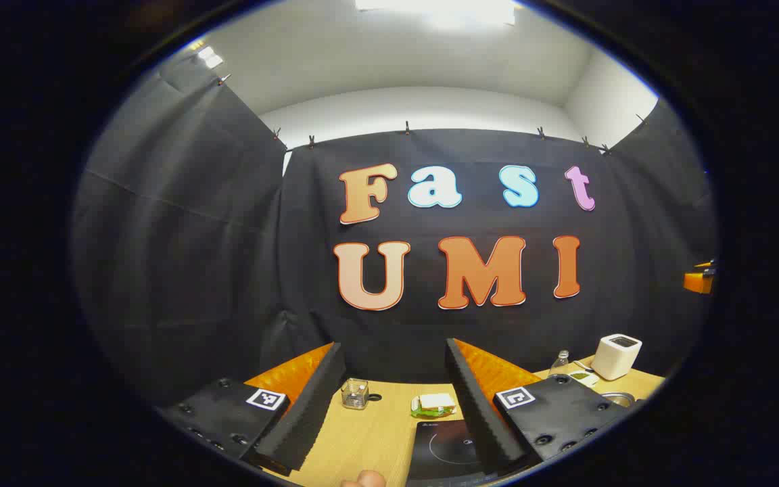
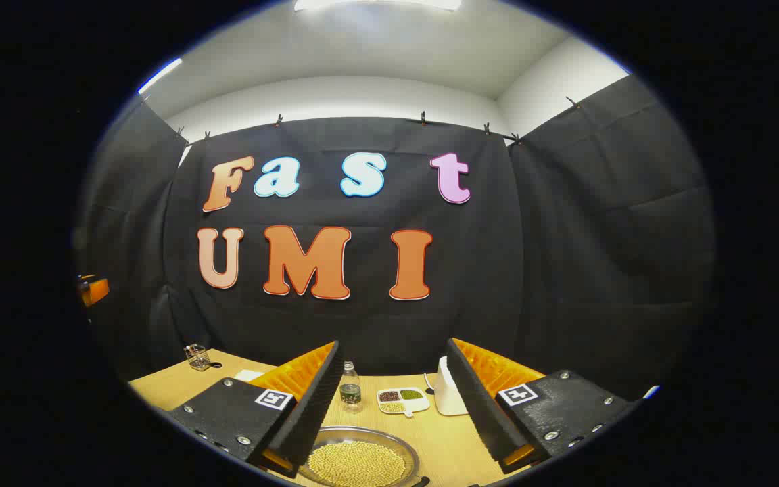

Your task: First push the handle of the pot to place it horizontally, then grasp the pot with both hands and set it on the induction cooktop.

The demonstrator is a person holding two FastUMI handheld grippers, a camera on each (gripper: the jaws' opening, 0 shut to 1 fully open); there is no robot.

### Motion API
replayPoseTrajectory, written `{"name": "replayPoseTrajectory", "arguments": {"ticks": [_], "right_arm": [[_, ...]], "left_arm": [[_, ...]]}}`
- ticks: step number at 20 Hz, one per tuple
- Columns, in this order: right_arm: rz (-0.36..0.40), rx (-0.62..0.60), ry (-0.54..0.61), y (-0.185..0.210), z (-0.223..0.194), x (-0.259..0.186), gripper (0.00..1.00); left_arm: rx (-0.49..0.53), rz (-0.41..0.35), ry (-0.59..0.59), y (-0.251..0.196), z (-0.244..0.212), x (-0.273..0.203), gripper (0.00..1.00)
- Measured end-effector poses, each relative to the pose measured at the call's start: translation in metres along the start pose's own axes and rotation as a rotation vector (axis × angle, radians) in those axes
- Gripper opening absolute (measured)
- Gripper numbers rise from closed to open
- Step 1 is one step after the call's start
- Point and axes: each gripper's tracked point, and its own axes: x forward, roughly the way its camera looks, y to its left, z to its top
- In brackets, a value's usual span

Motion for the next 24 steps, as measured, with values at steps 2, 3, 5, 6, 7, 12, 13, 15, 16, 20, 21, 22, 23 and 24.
{"name": "replayPoseTrajectory", "arguments": {"ticks": [2,3,5,6,7,12,13,15,16,20,21,22,23,24], "right_arm": [[-0.002,-0.001,0.006,-0.001,-0.001,0.0,0.95],[-0.003,-0.002,0.005,-0.002,-0.001,-0.001,0.95],[-0.008,-0.003,0.002,-0.003,0.001,-0.002,0.95],[-0.009,-0.003,0.0,-0.003,0.002,-0.001,0.95],[-0.008,-0.003,0.0,-0.003,0.002,-0.001,0.95],[0.006,-0.013,0.01,0.0,-0.002,-0.001,0.95],[0.007,-0.013,0.014,0.0,-0.003,-0.001,0.95],[0.019,-0.01,0.016,0.003,-0.004,0.0,0.93],[0.03,-0.012,0.015,0.006,-0.004,-0.001,0.9],[0.043,-0.015,0.006,0.006,-0.005,-0.002,0.74],[0.043,-0.015,0.005,0.006,-0.005,-0.002,0.7],[0.044,-0.014,0.005,0.005,-0.006,-0.002,0.65],[0.041,-0.013,0.008,0.004,-0.008,-0.002,0.63],[0.037,-0.013,0.012,0.003,-0.012,-0.003,0.53]], "left_arm": [[0.002,0.011,-0.001,0.006,0.0,0.0,0.97],[0.003,0.015,-0.001,0.008,0.001,0.0,0.98],[0.002,0.006,0.0,0.004,0.001,-0.001,0.98],[0.004,0.005,0.001,0.005,0.001,-0.002,0.98],[0.005,0.005,0.001,0.005,0.001,-0.002,0.98],[0.007,0.01,0.005,0.007,0.0,-0.001,0.99],[0.01,0.013,0.005,0.007,0.0,-0.001,0.98],[0.01,0.015,0.004,0.006,0.0,-0.002,0.98],[0.01,0.015,0.006,0.006,-0.001,-0.002,0.99],[0.013,0.015,0.009,0.007,0.0,-0.003,0.99],[0.013,0.017,0.008,0.007,0.0,-0.003,0.99],[0.013,0.019,0.008,0.007,0.0,-0.003,0.99],[0.013,0.019,0.008,0.007,0.0,-0.003,0.99],[0.011,0.018,0.01,0.007,-0.002,-0.003,0.99]]}}
